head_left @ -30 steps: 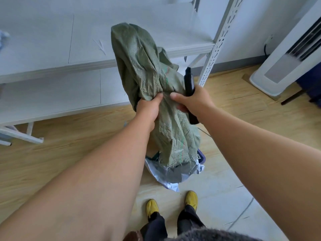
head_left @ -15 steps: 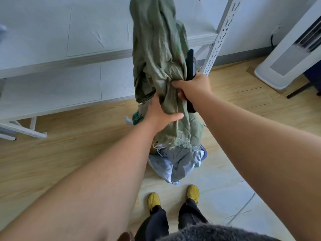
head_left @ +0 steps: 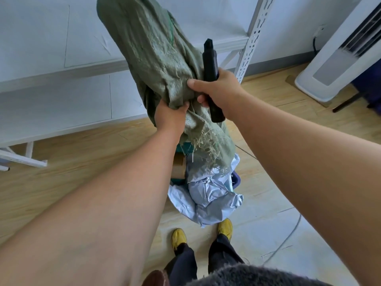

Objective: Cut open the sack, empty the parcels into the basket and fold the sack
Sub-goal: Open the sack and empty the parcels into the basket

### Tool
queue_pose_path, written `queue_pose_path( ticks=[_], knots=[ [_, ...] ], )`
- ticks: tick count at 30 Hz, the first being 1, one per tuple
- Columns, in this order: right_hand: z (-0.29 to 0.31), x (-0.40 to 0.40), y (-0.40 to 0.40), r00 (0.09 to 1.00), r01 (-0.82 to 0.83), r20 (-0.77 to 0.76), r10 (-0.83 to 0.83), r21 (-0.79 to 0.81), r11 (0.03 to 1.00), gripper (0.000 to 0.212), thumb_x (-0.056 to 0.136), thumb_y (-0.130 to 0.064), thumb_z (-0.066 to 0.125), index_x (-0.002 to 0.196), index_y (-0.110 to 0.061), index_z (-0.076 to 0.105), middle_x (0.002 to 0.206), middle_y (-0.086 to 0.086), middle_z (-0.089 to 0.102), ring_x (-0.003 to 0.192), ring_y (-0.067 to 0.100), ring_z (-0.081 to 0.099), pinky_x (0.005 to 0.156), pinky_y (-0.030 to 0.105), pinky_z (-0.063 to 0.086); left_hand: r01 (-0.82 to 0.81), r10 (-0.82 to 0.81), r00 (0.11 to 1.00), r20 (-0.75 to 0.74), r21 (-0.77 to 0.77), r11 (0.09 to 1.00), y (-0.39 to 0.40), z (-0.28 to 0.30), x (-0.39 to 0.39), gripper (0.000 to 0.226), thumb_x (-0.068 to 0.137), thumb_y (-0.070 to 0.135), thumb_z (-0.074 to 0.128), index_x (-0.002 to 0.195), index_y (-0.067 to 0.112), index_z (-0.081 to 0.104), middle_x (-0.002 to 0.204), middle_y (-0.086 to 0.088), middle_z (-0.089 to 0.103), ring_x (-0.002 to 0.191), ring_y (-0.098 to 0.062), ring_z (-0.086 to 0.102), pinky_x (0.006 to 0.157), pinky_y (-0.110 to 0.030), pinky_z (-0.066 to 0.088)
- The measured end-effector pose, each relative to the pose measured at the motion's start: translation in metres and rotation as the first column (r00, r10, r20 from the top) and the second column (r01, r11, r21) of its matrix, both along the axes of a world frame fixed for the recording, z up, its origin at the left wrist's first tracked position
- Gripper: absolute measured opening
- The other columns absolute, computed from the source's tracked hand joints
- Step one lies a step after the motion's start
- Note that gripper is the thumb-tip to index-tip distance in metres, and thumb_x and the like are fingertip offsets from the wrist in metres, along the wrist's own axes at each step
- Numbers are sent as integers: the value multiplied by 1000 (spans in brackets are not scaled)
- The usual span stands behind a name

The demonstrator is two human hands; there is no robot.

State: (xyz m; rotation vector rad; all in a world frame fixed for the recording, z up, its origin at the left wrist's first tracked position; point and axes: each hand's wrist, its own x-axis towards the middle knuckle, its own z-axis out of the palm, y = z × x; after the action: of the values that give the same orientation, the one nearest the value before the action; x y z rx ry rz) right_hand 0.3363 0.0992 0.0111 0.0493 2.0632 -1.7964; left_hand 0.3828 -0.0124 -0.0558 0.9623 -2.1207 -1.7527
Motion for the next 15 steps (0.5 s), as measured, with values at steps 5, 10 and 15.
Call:
queue_pose_path(
  ticks=[5, 10, 15],
  knots=[
    [6, -7, -1, 997, 45, -64, -48, -41, 998, 28, 78, -21, 81, 86, -12, 56, 62, 6, 62, 46, 16, 55, 59, 31, 55, -26, 20, 996, -87, -70, 997, 3, 15, -7, 41, 86, 24, 70, 124, 14, 59, 117, -2, 66, 107, -20, 60, 84, -24, 42],
    [26, -10, -2, 986, 82, -142, -82, -6, 997, 24, 80, -22, 78, 86, -16, 55, 57, 3, 62, 41, 12, 57, 52, 25, 53, 102, -105, 993, -61, -51, 993, -2, 35, -15, 44, 86, 26, 70, 127, 16, 58, 119, -2, 66, 111, -22, 59, 95, -32, 47],
    [37, -4, 3, 984, 103, -146, -98, 22, 994, 26, 82, -24, 76, 89, -13, 55, 54, 3, 60, 38, 10, 56, 49, 22, 51, 208, -208, 978, -8, -4, 978, -4, 50, -14, 45, 86, 24, 70, 129, 17, 57, 120, -3, 65, 113, -25, 59, 97, -36, 47]
  ],
)
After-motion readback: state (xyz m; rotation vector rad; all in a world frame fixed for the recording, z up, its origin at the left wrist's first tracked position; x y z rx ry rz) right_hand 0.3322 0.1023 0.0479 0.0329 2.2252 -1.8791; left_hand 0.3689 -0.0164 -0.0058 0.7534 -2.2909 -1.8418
